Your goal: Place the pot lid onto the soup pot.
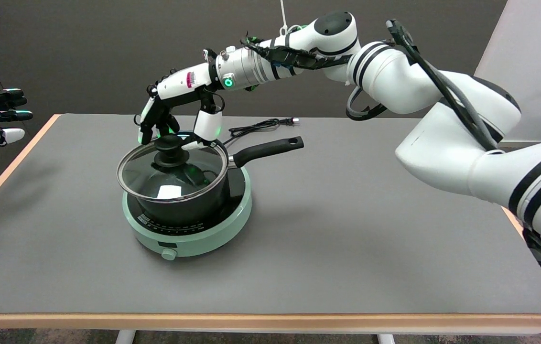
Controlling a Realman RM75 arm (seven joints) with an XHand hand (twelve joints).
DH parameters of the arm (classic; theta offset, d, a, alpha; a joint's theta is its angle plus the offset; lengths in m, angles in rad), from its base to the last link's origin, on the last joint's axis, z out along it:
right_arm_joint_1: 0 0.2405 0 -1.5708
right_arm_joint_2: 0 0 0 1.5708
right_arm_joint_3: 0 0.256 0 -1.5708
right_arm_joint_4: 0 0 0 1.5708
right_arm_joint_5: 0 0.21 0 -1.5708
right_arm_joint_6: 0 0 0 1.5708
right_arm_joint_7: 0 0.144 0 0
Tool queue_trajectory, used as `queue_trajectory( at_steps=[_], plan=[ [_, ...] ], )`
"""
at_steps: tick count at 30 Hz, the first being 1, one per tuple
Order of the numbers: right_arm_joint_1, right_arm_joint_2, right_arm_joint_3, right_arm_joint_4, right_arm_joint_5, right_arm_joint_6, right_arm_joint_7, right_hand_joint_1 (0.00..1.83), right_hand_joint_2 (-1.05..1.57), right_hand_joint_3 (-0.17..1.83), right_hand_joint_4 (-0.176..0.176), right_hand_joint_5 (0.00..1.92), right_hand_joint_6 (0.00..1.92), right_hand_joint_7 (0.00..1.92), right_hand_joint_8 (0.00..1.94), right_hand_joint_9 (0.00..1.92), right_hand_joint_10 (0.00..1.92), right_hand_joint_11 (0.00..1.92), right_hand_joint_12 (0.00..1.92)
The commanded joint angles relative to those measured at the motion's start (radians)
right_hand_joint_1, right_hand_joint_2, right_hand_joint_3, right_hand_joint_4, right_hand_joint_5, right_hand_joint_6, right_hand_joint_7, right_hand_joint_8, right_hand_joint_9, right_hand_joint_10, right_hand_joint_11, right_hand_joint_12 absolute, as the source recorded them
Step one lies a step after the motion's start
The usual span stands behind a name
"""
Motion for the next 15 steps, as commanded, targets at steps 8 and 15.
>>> queue_trajectory(
  at_steps=[8, 15],
  plan=[
    [-0.002, 0.03, 0.0, 0.035, 0.012, 0.015, 0.001, 0.98, 0.46, 1.04, 0.064, 0.28, 0.14, 0.36, 0.16, 0.43, 0.3, 0.29, 0.74],
    [-0.009, 0.041, 0.027, 0.088, 0.015, 0.056, 0.046, 0.8, 0.32, 0.84, 0.045, 0.02, 0.09, 0.0, 0.01, 0.0, 0.12, 0.11, 0.58]
  ],
)
